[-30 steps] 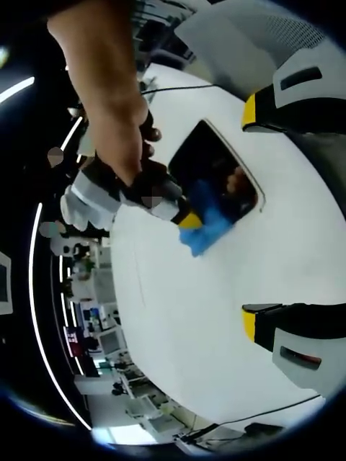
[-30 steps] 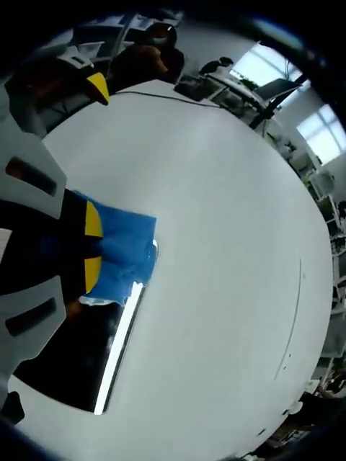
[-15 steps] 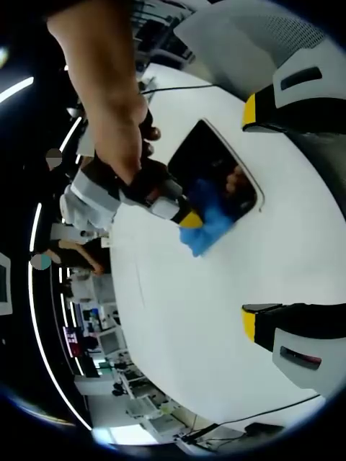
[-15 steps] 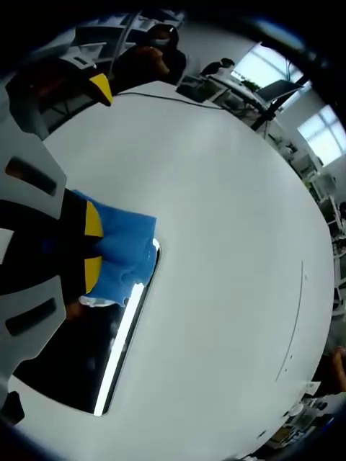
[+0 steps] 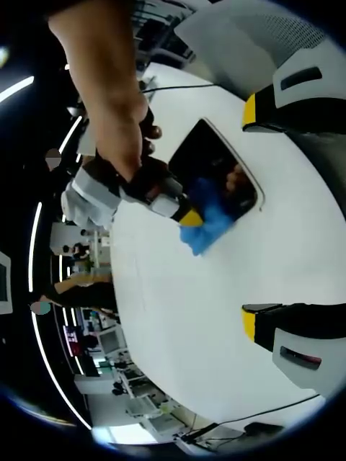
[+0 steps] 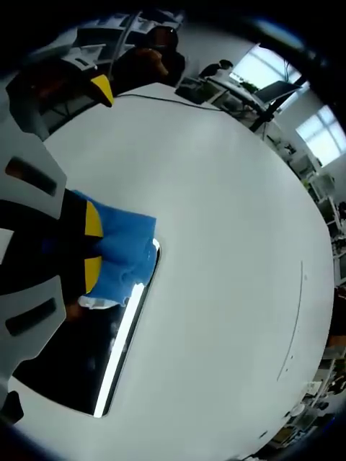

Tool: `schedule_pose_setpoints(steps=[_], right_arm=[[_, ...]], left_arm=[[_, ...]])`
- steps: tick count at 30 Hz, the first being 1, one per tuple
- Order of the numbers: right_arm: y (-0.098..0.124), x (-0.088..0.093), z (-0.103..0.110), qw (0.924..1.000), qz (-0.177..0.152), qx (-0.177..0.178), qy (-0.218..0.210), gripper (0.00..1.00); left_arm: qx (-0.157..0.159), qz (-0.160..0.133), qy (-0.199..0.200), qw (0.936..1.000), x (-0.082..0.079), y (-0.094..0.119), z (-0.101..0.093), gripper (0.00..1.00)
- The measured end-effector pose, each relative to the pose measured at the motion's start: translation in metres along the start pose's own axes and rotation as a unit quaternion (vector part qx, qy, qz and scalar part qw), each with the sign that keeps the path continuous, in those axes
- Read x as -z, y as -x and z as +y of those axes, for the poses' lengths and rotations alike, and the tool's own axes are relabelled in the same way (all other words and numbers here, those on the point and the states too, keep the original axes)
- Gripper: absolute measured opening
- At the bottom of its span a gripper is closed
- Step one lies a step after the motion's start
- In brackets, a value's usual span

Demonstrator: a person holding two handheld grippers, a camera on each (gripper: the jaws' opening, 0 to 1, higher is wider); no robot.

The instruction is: Wipe the mirror surface with the cleaning cloth until all visible marks leave the cleaned area.

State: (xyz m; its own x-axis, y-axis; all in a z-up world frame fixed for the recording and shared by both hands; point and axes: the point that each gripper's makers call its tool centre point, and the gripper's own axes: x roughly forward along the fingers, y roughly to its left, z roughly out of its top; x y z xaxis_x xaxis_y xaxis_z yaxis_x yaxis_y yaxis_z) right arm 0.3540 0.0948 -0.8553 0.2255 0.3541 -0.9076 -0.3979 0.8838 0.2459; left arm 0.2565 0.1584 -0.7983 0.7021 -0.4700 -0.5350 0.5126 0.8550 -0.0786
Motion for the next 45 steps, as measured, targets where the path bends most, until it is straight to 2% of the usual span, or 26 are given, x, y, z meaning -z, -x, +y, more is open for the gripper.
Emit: schedule_pose_setpoints(steps=[17,45], right_arm=[[0.003,0.002,-0.002,1.0,-0.001,0.001,0.009,0.02],[0.012,0.01,-0.02,1.0,-0.003,-0.001,0.0,0.02]], left_arm=[[-0.002,0.004,-0.002,1.0,0.002,0.0,0.001,0.99],[-0.001,0.009,-0.003,1.0,0.003,-0.001,0.0,0.99]])
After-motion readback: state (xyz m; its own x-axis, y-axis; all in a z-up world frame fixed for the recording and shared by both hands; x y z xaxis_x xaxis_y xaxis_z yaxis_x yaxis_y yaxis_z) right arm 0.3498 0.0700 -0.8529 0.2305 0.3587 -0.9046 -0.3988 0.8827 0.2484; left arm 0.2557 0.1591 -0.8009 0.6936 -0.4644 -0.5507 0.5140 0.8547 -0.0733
